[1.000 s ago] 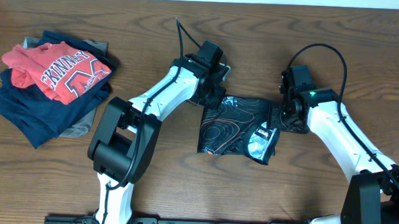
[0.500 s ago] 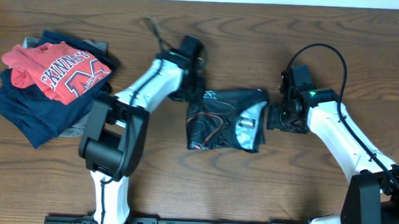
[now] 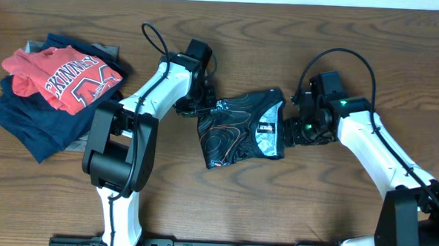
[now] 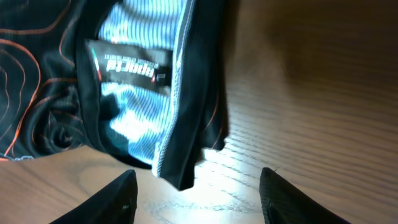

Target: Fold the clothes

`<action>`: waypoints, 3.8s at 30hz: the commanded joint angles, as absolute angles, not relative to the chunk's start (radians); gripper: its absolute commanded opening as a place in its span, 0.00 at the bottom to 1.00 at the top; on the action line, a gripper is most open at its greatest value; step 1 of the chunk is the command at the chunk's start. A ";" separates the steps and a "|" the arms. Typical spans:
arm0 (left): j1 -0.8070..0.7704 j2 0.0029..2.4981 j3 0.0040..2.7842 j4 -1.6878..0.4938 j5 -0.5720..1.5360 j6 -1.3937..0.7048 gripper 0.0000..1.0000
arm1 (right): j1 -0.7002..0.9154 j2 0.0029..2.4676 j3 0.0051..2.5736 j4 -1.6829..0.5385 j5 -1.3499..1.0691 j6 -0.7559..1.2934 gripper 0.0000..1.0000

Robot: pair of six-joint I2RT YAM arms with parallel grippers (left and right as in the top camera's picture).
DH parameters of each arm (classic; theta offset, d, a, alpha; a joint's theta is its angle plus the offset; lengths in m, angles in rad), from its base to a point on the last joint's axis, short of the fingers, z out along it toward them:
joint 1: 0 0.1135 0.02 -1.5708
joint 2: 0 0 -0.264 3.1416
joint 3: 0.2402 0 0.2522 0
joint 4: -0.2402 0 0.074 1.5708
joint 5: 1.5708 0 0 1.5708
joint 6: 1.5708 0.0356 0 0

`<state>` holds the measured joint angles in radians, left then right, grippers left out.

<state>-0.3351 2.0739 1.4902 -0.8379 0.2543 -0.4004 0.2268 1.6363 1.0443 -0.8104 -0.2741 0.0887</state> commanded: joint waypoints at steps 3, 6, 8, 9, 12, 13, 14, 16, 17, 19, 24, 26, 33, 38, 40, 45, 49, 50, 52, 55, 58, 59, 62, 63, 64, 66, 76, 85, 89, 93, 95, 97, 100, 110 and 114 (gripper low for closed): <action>-0.333 2.054 1.470 -0.864 0.223 -0.413 0.13 | 0.275 1.705 1.022 -0.804 -0.324 0.041 0.56; -0.333 2.054 1.470 -0.870 0.223 -0.413 0.13 | 0.308 1.737 1.022 -0.795 -0.334 0.028 0.50; -0.333 2.054 1.470 -0.871 0.223 -0.413 0.13 | 0.324 1.750 1.022 -0.784 -0.334 0.028 0.43; -0.333 2.054 1.469 -0.871 0.223 -0.413 0.13 | 0.329 1.753 1.022 -0.778 -0.334 0.028 0.38; -0.333 2.054 1.469 -0.874 0.223 -0.413 0.13 | 0.334 1.759 1.022 -0.762 -0.331 0.028 0.13; -0.333 2.054 1.469 -0.875 0.223 -0.413 0.13 | 0.334 1.759 1.022 -0.755 -0.317 0.031 0.01; -0.333 2.054 1.469 -0.879 0.223 -0.413 0.13 | 0.330 1.759 1.022 -0.745 -0.276 0.058 0.01; -0.333 2.054 1.468 -0.891 0.223 -0.413 0.13 | 0.316 1.758 1.029 -0.725 -0.167 0.134 0.01; -0.333 2.054 1.467 -0.899 0.223 -0.413 0.13 | 0.307 1.758 1.036 -0.717 -0.123 0.158 0.01; -0.333 2.054 1.460 -0.914 0.223 -0.413 0.13 | 0.278 1.758 1.064 -0.698 -0.053 0.187 0.01; -0.333 2.054 1.414 -0.919 0.223 -0.413 0.13 | 0.200 1.758 1.105 -0.623 -0.045 0.205 0.01; -0.333 2.054 1.394 -0.920 0.224 -0.413 0.13 | 0.181 1.758 1.105 -0.612 -0.057 0.213 0.01; -0.338 2.044 1.382 -0.997 0.269 -0.413 0.15 | 0.178 1.759 1.105 -0.630 -0.060 0.167 0.35; -0.337 1.953 1.394 -1.062 0.276 -0.394 0.17 | 0.161 1.759 1.105 -0.693 -0.055 0.180 0.34; -0.337 1.883 1.394 -1.065 0.270 -0.394 0.23 | 0.150 1.759 1.105 -0.721 -0.053 0.187 0.35; -0.337 1.741 1.394 -0.971 0.142 -0.379 0.85 | 0.127 1.759 1.105 -0.772 -0.052 0.199 0.36; -0.337 1.734 1.393 -0.811 0.149 -0.216 0.89 | 0.121 1.758 1.105 -0.805 -0.052 0.225 0.38; -0.337 1.744 1.393 -0.781 0.153 -0.187 0.91 | 0.121 1.758 1.105 -0.814 -0.052 0.232 0.39; -0.337 1.776 1.393 -0.719 0.241 -0.073 0.93 | 0.121 1.758 1.105 -0.832 -0.052 0.245 0.40; -0.337 1.841 1.393 -0.639 0.378 0.053 0.98 | 0.121 1.758 1.105 -0.859 -0.053 0.278 0.41; -0.337 1.907 1.394 -0.581 0.414 0.084 0.98 | 0.121 1.758 1.105 -0.881 -0.058 0.285 0.41; -0.337 1.930 1.394 -0.564 0.434 0.098 0.98 | 0.121 1.758 1.105 -0.889 -0.057 0.284 0.41; -0.337 1.987 1.394 -0.529 0.469 0.124 0.98 | 0.121 1.758 1.105 -0.907 -0.057 0.284 0.42; -0.337 2.005 1.394 -0.520 0.469 0.123 0.98 | 0.121 1.758 1.105 -0.910 -0.057 0.284 0.42; -0.337 2.024 1.394 -0.515 0.477 0.123 0.98 | 0.121 1.758 1.105 -0.913 -0.057 0.284 0.42; -0.337 2.056 1.394 -0.510 0.515 0.123 0.98 | 0.121 1.758 1.105 -0.918 -0.057 0.285 0.42; -0.392 2.177 1.393 -0.557 0.669 0.123 0.74 | 0.121 1.758 1.105 -0.936 -0.057 0.284 0.41; -0.426 2.176 1.396 -0.532 0.548 0.080 0.06 | 0.094 1.742 1.105 -0.969 -0.056 0.284 0.41; -0.401 2.175 1.425 -0.535 0.537 0.070 0.06 | 0.064 1.708 1.105 -0.972 -0.053 0.285 0.42; -0.373 2.168 1.460 -0.544 0.537 0.036 0.06 | 0.028 1.655 1.105 -0.983 -0.053 0.292 0.42; -0.360 2.151 1.470 -0.545 0.537 0.035 0.06 | 0.008 1.627 1.105 -0.985 -0.053 0.291 0.42; -0.347 2.120 1.473 -0.545 0.537 0.035 0.06 | -0.010 1.597 1.105 -0.987 -0.053 0.285 0.43; -0.323 2.050 1.475 -0.550 0.502 0.035 0.06 | -0.038 1.554 1.105 -0.991 -0.053 0.275 0.44; -0.184 1.659 1.475 -0.647 0.095 -0.029 0.06 | -0.067 1.509 1.105 -1.025 -0.053 0.238 0.45; -0.083 1.502 1.475 -0.647 0.055 -0.064 0.06 | -0.067 1.509 1.105 -1.025 -0.053 0.238 0.45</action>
